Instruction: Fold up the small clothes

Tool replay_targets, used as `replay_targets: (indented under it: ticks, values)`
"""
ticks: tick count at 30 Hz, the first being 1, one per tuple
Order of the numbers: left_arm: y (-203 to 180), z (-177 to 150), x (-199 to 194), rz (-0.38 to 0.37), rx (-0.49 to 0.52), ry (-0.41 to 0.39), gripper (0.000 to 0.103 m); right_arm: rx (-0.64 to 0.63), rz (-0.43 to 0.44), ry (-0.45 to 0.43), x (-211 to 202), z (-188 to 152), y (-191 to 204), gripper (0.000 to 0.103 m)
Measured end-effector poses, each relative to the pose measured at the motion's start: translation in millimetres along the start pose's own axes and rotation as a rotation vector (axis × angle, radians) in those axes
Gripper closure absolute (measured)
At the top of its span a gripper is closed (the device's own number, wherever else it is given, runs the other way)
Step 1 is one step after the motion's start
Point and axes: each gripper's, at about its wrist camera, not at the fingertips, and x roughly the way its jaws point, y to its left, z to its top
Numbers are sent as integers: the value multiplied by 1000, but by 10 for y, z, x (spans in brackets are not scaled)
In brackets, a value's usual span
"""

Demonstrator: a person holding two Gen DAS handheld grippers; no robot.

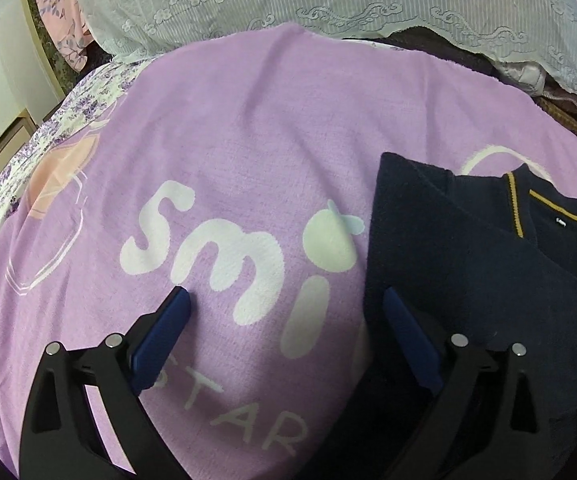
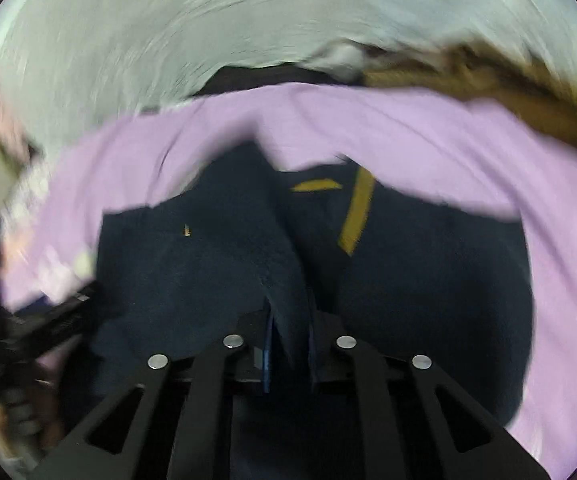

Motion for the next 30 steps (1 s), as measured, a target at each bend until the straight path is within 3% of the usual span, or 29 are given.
replay_targets:
  ticks: [3, 6, 8, 9, 10, 13, 17, 22, 25, 30]
  values:
    - [-29, -20, -33, 18, 19, -15, 8, 150, 54, -7, -136, -120, -417, 74]
    - [-26, -29, -67, 22, 29, -24, 8, 256, 131, -27, -223, -124, -680, 74]
    - [-13, -40, -110, 13, 32, -28, 9, 265, 154, -38, -231, -98, -735, 76]
    - [-12, -47, -145, 5, 35, -33, 9, 268, 156, -57, -241, -97, -754, 85]
    - [-13, -56, -184, -7, 40, -39, 9, 267, 155, -71, -254, -106, -759, 92]
    - [-63, -102, -278, -61, 70, -51, 9, 216, 80, -44, -191, -131, -750, 92]
    - [-217, -208, -127, -9, 141, -24, 8, 239, 71, -24, -158, -172, -830, 93]
    - [-244, -248, -422, -62, 152, -123, 10, 169, -80, -234, -644, -112, -674, 81]
    - [-289, -283, -586, -80, 162, -203, 10, 119, -83, -297, -752, -104, -580, 79]
    - [-347, -299, -678, -97, 178, -253, 10, 26, -62, -228, -534, -147, -411, 79]
